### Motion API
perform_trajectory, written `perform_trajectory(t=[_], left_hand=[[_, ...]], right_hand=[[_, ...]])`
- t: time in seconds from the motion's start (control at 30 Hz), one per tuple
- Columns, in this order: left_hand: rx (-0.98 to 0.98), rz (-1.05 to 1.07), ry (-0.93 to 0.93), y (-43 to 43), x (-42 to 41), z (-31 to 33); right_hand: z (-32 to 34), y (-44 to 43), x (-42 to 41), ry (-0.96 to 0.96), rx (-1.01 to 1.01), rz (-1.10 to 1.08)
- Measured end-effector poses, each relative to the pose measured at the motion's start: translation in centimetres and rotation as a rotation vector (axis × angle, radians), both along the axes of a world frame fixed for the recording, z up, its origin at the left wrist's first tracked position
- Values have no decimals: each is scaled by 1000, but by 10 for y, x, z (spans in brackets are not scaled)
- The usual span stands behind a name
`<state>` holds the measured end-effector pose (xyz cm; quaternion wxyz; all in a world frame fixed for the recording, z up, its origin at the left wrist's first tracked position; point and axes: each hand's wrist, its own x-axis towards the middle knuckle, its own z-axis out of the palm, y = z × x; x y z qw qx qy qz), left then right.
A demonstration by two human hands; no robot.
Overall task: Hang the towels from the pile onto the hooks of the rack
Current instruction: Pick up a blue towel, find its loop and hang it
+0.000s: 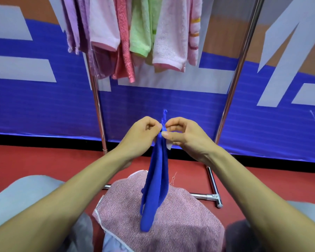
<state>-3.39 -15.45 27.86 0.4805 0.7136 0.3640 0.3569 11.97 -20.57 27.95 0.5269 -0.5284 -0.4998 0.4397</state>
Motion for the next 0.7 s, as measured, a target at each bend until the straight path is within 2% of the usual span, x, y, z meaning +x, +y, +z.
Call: perform_trajectory(t=[0.1,0.17,0.33,0.53,0.63,0.7], left_hand=[[9,47,-36,4,-1,0],[-2,81,-49,8,-4,0],[-82,42,-58,11,-9,-4],[-27,-151,67,8,-16,0],[-7,-85,61,10,-12,-3],[-79,-33,-71,9,-9,0]], right_hand=[[-8,0,1,-245,-95,53],[-15,1,-1,-341,-145,82],[-8,0,3,-344,-99,-75],[-4,-5,8,-351,-67,-58],[-12,-2,16,-517,-46,-56],[-16,-1,19,-609,-50,5]])
